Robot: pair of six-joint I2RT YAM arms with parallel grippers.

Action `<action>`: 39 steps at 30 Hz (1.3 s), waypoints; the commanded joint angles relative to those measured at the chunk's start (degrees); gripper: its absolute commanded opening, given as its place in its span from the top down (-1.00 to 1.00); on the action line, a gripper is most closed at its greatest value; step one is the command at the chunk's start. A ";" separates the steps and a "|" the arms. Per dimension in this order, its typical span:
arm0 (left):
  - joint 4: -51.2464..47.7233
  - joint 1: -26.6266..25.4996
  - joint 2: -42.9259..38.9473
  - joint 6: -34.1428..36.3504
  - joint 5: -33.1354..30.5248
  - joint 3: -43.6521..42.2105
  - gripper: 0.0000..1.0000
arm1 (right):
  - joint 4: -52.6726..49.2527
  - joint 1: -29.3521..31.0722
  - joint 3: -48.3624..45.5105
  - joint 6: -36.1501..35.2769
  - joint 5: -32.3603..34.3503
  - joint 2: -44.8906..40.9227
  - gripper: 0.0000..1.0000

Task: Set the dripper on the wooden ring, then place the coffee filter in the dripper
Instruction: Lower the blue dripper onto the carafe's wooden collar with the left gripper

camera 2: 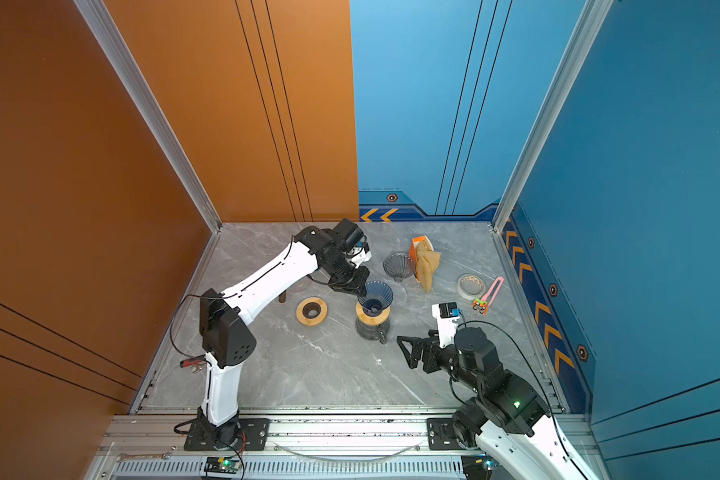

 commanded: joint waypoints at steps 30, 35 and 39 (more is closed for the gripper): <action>0.76 1.20 0.63 1.10 -1.66 -1.88 0.89 | -1.10 0.49 0.56 0.50 0.09 -0.26 -0.99; 1.68 1.45 0.46 0.83 -1.30 -2.93 0.88 | -0.98 0.41 0.61 0.45 0.12 -0.09 -1.00; 2.36 1.53 0.46 0.59 -0.92 -3.64 0.88 | -1.01 0.38 0.57 0.46 0.14 -0.09 -1.00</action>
